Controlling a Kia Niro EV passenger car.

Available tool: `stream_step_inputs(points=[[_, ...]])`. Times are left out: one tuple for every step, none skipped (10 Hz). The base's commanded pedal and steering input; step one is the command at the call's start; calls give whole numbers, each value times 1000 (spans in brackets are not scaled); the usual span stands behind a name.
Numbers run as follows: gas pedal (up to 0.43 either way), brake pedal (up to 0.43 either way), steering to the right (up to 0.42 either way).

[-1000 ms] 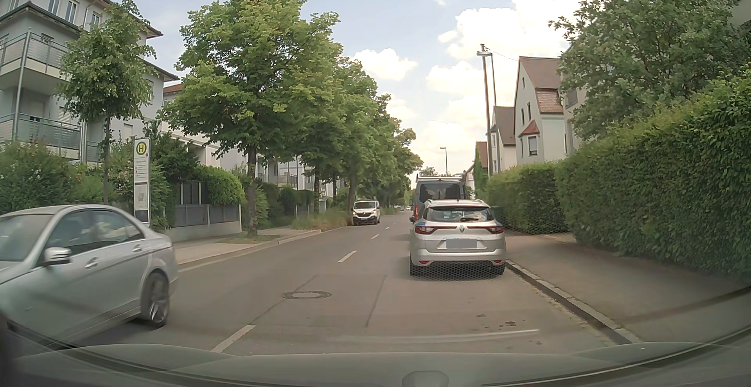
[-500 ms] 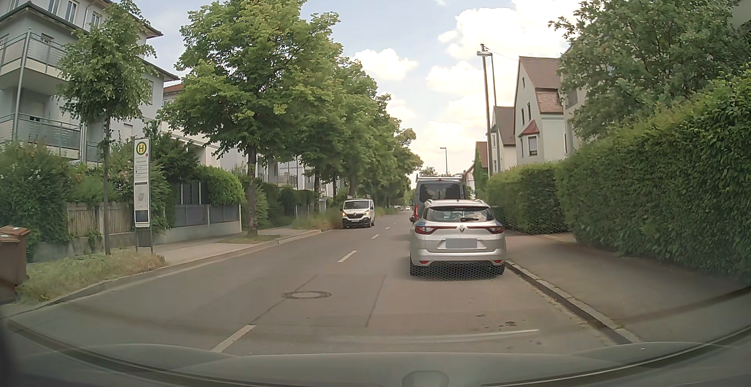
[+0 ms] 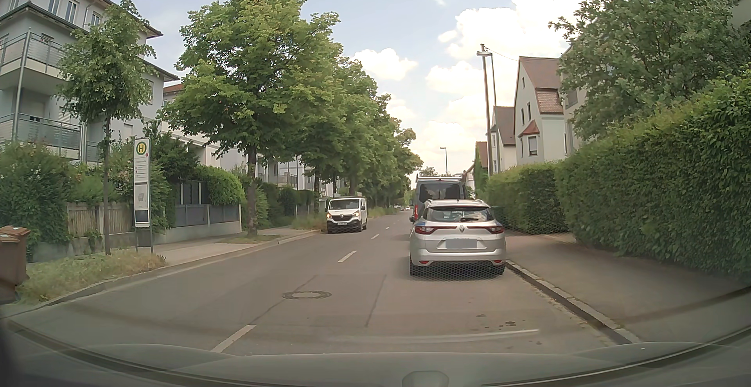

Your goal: Follow the waypoints while adhering to traffic rules and regulations

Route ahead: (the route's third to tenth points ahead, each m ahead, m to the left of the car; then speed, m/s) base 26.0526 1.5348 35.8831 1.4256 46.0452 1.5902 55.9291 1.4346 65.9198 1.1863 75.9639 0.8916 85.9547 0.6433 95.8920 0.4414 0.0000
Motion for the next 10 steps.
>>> stream_step_inputs(points=[[0, 134, -18], [0, 134, -18], [0, 134, -18], [0, 134, -18], [0, 134, -18], [0, 128, -18], [0, 116, -18], [0, 91, -18], [0, 61, -18], [0, 55, -18]])
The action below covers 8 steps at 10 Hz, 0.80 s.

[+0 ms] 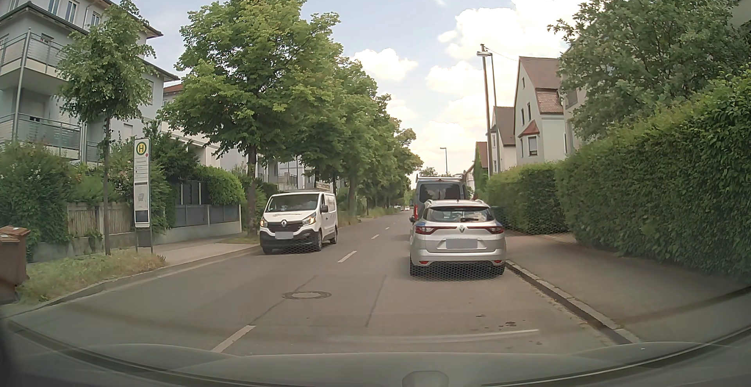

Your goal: Follow the waypoints while adhering to traffic rules and regulations

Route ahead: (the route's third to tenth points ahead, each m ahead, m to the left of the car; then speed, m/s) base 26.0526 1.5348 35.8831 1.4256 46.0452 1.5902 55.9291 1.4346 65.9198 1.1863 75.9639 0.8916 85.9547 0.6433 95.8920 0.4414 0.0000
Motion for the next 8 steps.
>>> stream_step_inputs(points=[[0, 55, -18], [0, 49, -19], [0, 30, -20], [0, 0, -22], [0, 0, -25], [0, 0, -31], [0, 0, -40], [0, 0, -54]])
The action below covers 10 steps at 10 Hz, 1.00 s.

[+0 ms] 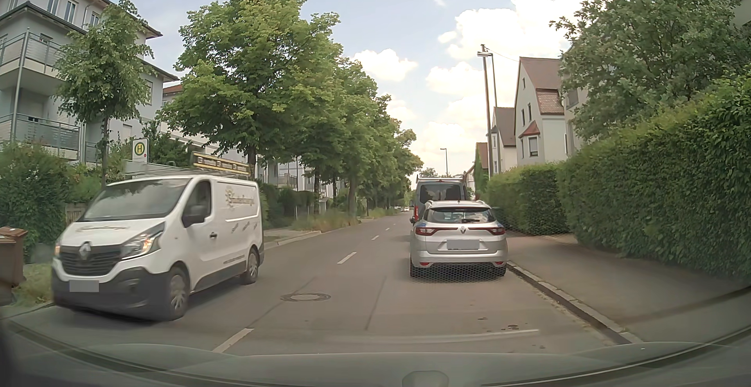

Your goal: Follow the waypoints while adhering to traffic rules and regulations

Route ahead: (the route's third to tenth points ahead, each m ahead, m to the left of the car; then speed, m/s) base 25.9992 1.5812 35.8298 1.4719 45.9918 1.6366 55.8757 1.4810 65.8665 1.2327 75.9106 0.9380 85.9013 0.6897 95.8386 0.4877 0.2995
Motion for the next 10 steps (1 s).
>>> stream_step_inputs(points=[[0, 0, -69], [0, 0, -86], [8, 0, -100], [87, 0, -108], [110, 0, -124], [110, 0, -143], [110, 0, -157], [110, 0, -173], [118, 0, -189], [130, 0, -201]])
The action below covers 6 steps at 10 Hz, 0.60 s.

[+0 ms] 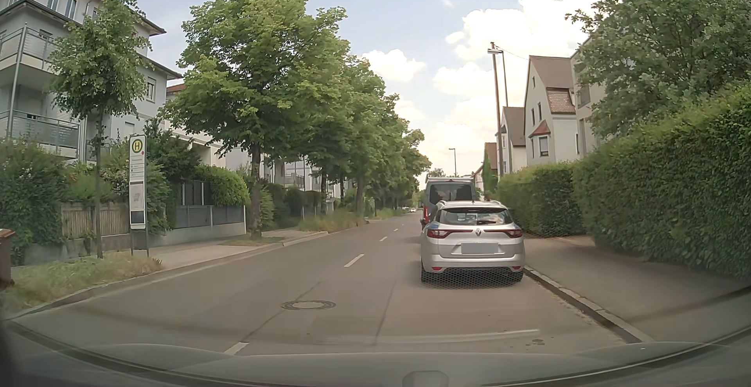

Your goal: Follow the waypoints while adhering to traffic rules and regulations

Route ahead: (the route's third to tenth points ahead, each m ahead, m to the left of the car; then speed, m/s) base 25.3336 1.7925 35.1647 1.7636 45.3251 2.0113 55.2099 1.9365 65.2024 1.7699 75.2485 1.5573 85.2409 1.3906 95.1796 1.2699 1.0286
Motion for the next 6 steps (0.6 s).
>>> stream_step_inputs(points=[[150, 0, -220], [157, 0, -241], [157, 0, -259], [177, 0, -285], [209, 0, -308], [220, 0, -327]])
